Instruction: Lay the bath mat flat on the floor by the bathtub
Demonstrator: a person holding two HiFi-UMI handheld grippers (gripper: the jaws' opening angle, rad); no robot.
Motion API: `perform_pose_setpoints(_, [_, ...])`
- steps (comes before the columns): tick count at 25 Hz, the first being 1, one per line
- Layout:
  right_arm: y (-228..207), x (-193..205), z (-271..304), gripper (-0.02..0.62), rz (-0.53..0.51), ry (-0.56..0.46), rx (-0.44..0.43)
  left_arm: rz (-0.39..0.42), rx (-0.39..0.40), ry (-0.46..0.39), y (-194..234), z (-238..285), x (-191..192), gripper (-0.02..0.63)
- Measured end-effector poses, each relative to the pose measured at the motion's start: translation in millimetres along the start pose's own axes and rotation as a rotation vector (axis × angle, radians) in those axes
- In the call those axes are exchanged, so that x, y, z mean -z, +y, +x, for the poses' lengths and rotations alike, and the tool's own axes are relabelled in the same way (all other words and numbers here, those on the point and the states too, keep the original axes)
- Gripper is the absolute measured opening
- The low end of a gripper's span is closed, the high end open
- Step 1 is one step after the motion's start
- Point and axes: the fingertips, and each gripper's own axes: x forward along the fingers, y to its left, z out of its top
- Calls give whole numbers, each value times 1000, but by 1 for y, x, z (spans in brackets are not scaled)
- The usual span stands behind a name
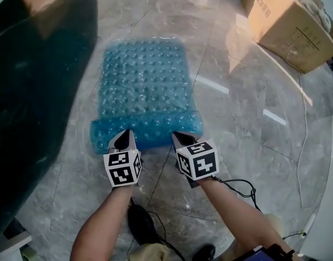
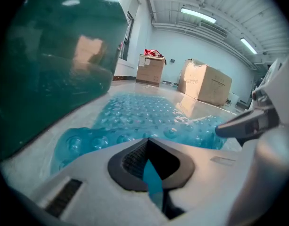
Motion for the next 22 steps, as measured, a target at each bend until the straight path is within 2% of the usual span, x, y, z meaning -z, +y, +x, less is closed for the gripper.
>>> perform_pose_setpoints(3, [-7,-29,-7,8,-97,-54,59,-25,-7,27,-5,-10,18,-3])
perform_pose_setpoints(6, [-12,-34,10,8,-85,-22,87,-33,19,35,-6,-22,28,-2])
perform_pose_setpoints(10, [-18,-12,17,6,-99,27,141,-59,39,18,-15,-39,20,-1])
perform_pose_setpoints(15, [-7,14,7,6,-84,54,124,-155,19,30,-17,-56,22,-2])
perform_pose_setpoints(19, [-5,30,3,7,-87,84,100,-115,31,-60,-22,-69,1,-2])
perform_pose_setpoints(22, [0,46,-4,6,-106,107,98,-100,12,-41,-14,-55,-3,0])
